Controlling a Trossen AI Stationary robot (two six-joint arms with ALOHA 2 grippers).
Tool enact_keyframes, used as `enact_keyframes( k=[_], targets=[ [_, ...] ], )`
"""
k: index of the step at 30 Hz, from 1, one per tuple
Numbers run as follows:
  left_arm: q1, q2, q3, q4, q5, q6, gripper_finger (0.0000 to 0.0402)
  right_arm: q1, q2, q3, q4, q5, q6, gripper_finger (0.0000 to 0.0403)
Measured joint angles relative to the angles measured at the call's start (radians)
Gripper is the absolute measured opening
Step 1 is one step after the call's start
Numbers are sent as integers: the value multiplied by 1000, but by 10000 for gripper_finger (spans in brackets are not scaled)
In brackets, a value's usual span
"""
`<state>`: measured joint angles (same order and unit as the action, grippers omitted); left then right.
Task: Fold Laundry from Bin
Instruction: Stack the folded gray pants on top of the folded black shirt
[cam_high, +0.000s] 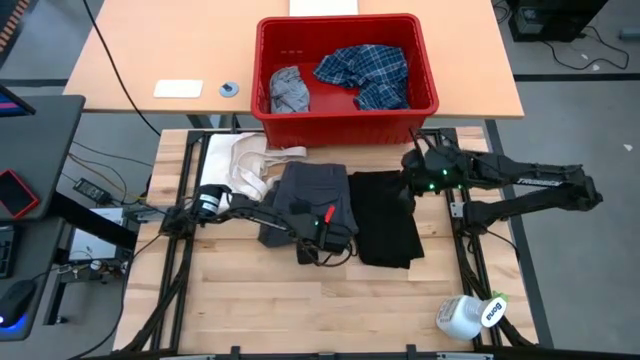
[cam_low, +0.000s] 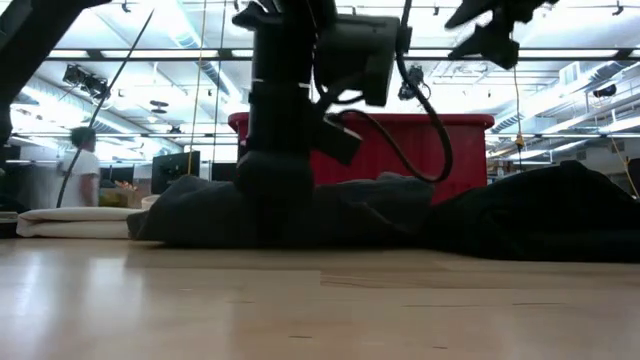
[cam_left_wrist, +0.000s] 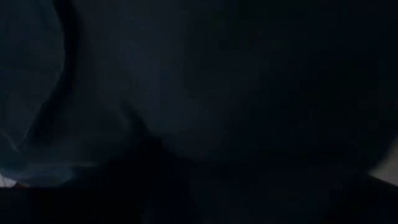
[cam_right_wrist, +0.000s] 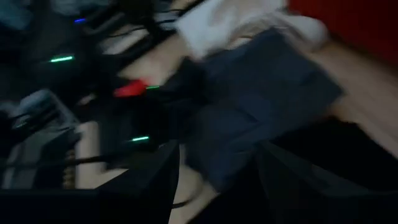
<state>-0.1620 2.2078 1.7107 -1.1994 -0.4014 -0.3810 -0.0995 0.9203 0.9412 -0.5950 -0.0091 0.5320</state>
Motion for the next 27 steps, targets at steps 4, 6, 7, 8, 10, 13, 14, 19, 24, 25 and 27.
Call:
enact_keyframes(
  k=[4,6,7,8,10,13,14,19,24,25,27],
  targets=[
    [20,2,0,-2,4,38,200,104,19,-3,25,73,-5,219],
    [28,-3,0,-8,6,66,119,136,33,-4,29,108,-2,219],
    [31,-9,0,-15,7,79,77,148,39,-4,35,118,0,219],
    [33,-18,0,-19,9,87,42,155,44,-4,44,120,5,219],
    [37,-41,0,-29,17,94,22,164,55,-4,47,117,15,219],
    [38,-93,-1,-47,33,114,22,178,65,-4,66,77,11,219],
    [38,-120,-2,-51,40,117,22,184,67,-4,77,61,11,219],
    [56,-250,-1,-60,130,127,18,229,96,-20,118,14,86,219],
    [91,-339,-1,-58,181,114,18,275,142,-154,445,-66,121,219],
    [99,-348,-1,-56,192,111,18,291,156,-183,507,-64,110,219],
    [112,-354,-1,-58,215,102,17,322,187,-225,627,-66,98,219]
  ],
)
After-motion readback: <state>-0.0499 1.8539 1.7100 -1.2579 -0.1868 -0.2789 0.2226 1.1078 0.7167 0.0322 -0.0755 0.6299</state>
